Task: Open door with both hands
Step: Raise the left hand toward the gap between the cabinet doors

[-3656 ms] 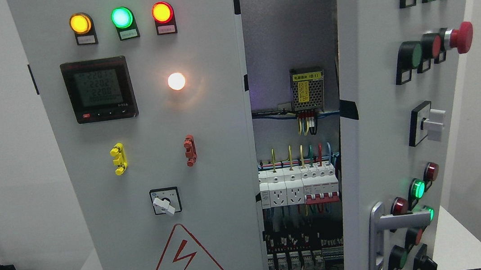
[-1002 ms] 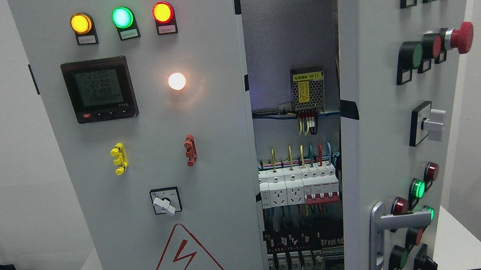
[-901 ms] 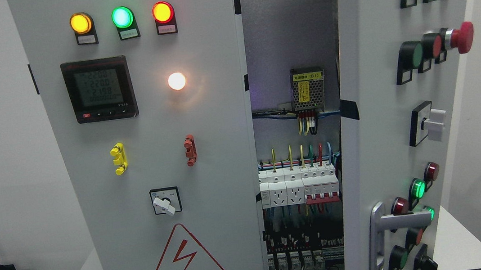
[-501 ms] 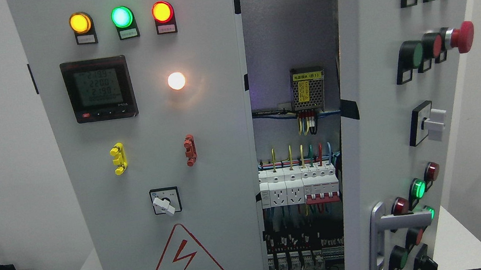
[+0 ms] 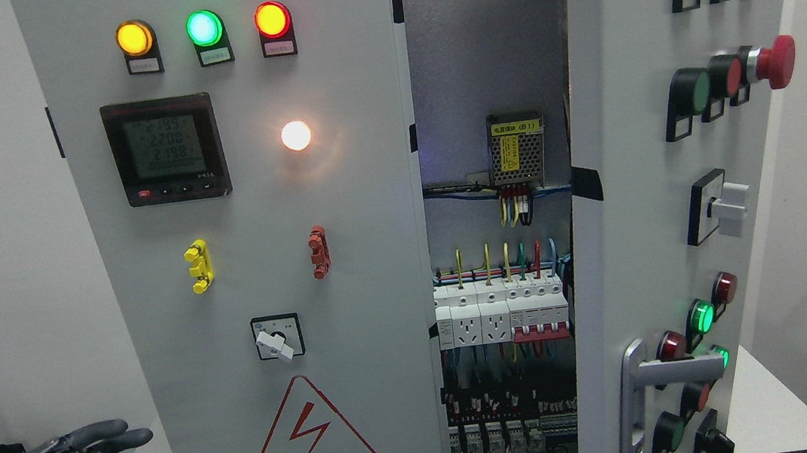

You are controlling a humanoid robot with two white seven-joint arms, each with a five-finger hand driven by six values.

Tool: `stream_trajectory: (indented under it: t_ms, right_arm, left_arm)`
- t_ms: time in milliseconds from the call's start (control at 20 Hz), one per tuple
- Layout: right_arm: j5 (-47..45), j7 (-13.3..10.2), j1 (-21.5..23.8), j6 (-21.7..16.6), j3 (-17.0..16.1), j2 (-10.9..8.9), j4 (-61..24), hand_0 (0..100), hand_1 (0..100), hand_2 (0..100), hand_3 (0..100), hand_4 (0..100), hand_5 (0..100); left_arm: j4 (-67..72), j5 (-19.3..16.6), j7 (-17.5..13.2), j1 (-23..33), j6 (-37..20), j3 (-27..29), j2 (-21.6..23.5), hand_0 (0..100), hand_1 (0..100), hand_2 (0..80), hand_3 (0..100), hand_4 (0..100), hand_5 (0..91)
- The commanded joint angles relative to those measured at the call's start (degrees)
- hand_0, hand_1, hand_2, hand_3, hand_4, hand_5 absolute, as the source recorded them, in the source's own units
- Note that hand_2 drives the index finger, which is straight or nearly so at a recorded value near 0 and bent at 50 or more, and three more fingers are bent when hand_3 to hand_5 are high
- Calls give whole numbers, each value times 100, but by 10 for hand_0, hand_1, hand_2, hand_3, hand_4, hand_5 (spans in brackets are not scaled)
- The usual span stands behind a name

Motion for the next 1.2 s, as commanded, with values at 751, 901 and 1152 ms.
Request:
stream_trajectory:
  t_ms: [751, 901, 1152]
  right_arm:
    - [0, -1, 1, -4, 0, 0, 0, 0, 0, 0, 0, 0, 0]
    - [0, -1, -7, -4, 0, 0, 0, 0, 0, 0, 0, 0, 0]
    - [-9, -1, 1, -4, 0, 0, 0, 0, 0, 0, 0, 0, 0]
  left_arm:
    - [-127, 472, -116, -434, 70, -184, 1114, 0, 0, 0, 0, 33, 0]
    - [-135, 437, -116, -1364, 350, -1000, 886, 0, 0, 0, 0, 33, 0]
    - [-127, 253, -99, -2497, 807, -1958, 448, 0, 0, 0, 0, 33, 0]
